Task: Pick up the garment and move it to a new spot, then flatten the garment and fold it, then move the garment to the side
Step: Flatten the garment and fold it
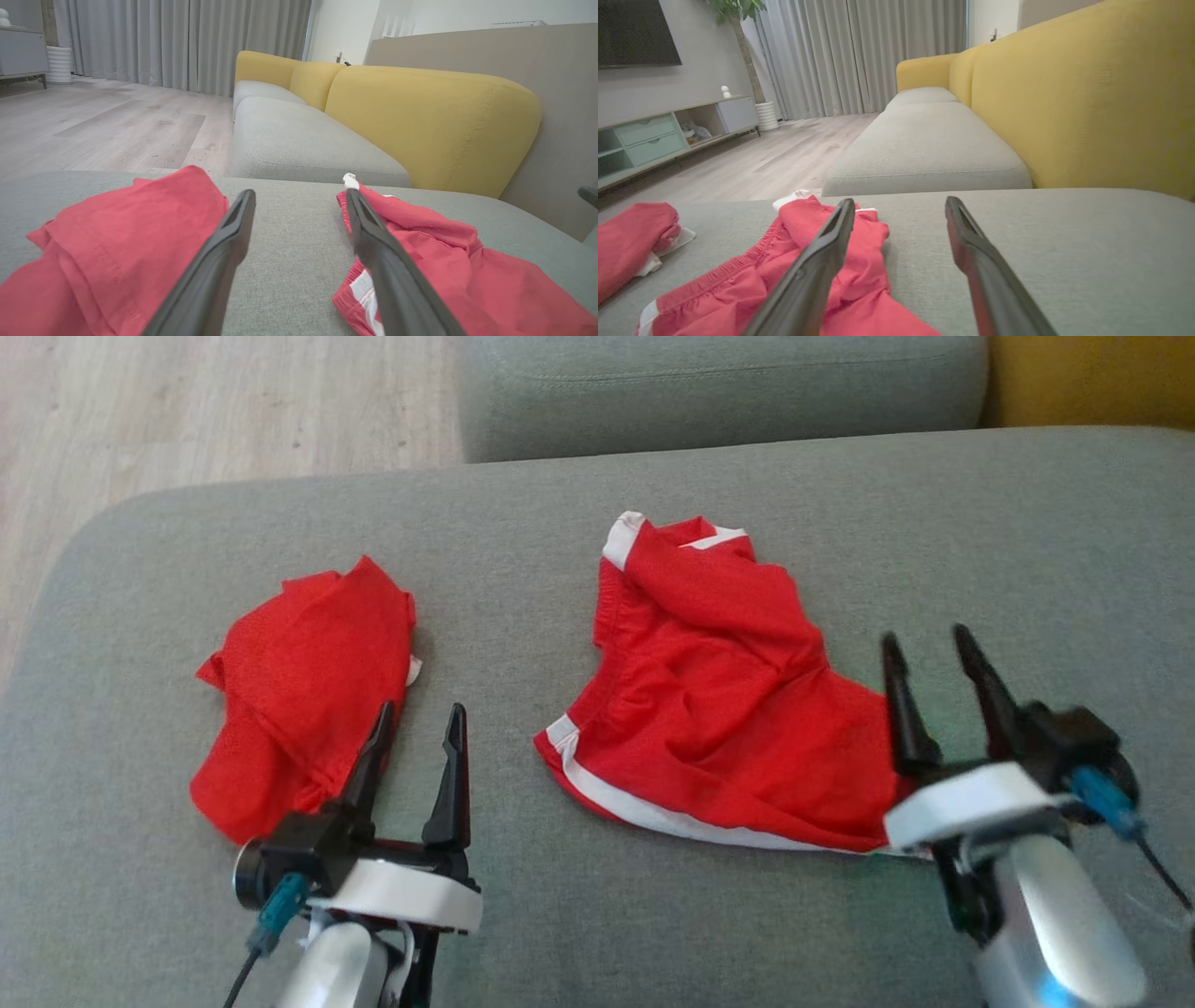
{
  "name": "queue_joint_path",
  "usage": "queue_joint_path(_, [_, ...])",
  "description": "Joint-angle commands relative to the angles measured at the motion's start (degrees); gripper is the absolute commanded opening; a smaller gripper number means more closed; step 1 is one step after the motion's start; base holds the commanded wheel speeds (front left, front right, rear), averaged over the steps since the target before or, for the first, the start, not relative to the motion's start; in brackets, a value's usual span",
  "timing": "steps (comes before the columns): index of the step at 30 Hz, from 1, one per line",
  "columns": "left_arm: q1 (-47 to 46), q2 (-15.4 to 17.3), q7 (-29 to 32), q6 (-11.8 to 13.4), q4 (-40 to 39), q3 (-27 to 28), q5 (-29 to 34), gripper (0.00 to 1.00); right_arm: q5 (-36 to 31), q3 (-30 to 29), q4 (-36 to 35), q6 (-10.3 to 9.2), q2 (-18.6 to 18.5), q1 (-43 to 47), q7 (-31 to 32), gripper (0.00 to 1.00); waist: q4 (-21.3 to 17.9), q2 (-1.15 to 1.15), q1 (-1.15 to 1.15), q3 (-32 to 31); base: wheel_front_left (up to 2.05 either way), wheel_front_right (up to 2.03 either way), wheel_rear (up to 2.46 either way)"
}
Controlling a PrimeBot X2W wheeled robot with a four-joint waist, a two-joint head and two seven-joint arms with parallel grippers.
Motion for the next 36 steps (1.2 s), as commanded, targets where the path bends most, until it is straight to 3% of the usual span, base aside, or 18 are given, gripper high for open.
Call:
queue_joint_path(1, [-1.27,0.19,-0.55,0.44,-2.03,2.25,0.18,1.00,-1.80,-0.06,-3.63,0.37,0.99,0.69,-0.63,1.00,-0.41,0.00,0.00,-0.11,0.00,0.00,0.00])
queue_joint_path(8, [-1.22,0.19,-0.55,0.42,-2.51,1.85,0.13,1.00,-2.23,-1.15,-10.53,0.37,1.39,7.02,-0.63,1.00,-0.95,0.00,0.00,0.95,0.00,0.00,0.00])
queue_joint_path(18, [-3.66,0.19,-0.55,0.05,-2.43,0.69,0.02,1.00,-4.80,-1.62,-11.30,0.37,1.40,2.06,-0.63,1.00,1.79,0.00,0.00,5.15,0.00,0.00,0.00])
queue_joint_path(26, [-5.21,0.19,-0.55,-0.05,-1.98,-0.17,-0.32,1.00,-8.53,-2.24,-4.14,0.37,1.41,-6.60,0.34,1.00,5.57,0.00,0.00,7.93,0.00,0.00,0.00])
queue_joint_path(36, [-7.23,0.19,-0.55,0.15,-1.76,-1.85,-1.21,1.00,-12.69,-0.65,10.09,0.37,1.41,-18.40,4.34,1.00,9.97,0.00,0.00,11.25,0.00,0.00,0.00])
